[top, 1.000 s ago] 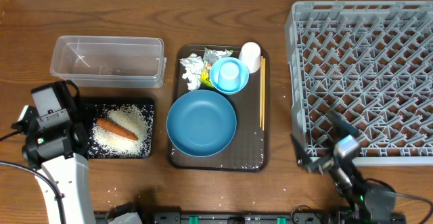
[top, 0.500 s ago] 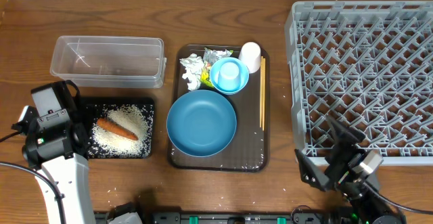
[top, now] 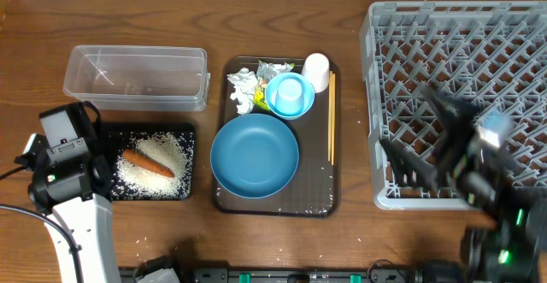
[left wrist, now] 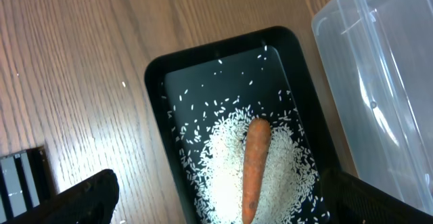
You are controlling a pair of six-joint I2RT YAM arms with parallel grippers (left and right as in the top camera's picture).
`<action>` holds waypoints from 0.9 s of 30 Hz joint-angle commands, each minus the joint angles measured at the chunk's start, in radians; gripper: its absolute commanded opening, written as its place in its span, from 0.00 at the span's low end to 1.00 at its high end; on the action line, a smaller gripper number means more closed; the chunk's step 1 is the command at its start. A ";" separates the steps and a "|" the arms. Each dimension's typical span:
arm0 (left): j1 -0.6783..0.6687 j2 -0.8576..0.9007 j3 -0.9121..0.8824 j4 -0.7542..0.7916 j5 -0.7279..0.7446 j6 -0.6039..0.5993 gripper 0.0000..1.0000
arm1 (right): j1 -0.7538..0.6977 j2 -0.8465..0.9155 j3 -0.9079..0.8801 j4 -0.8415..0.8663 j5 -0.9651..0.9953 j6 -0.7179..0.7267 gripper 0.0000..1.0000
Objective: Sort waste into correct bins and load items into the dishwasher rack
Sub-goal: 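Move the right gripper over the dark tray toward the white cup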
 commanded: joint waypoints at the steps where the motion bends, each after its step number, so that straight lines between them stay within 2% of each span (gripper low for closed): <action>1: 0.005 -0.006 0.012 -0.006 -0.009 -0.013 0.97 | 0.018 0.225 0.191 -0.082 -0.214 -0.095 0.99; 6: 0.005 -0.006 0.012 -0.006 -0.009 -0.013 0.98 | 0.111 0.544 0.470 -0.335 -0.288 -0.240 0.99; 9: 0.005 -0.006 0.012 -0.006 -0.009 -0.013 0.97 | 0.179 0.679 0.587 -0.455 -0.201 -0.336 0.99; 11: 0.005 -0.006 0.012 -0.006 -0.009 -0.013 0.97 | 0.220 0.745 0.647 -0.525 -0.088 -0.383 1.00; 17: 0.005 -0.006 0.012 -0.006 -0.009 -0.013 0.97 | 0.369 0.937 0.866 -0.841 0.526 -0.489 0.99; 19: 0.005 -0.006 0.012 -0.006 -0.009 -0.013 0.97 | 0.406 0.992 0.932 -0.923 0.636 -0.505 0.99; 24: 0.005 -0.006 0.012 -0.006 -0.009 -0.013 0.97 | 0.457 1.037 0.954 -0.961 0.587 -0.496 0.99; 27: 0.005 -0.006 0.012 -0.006 -0.009 -0.013 0.97 | 0.472 1.052 0.952 -0.917 0.701 -0.497 0.99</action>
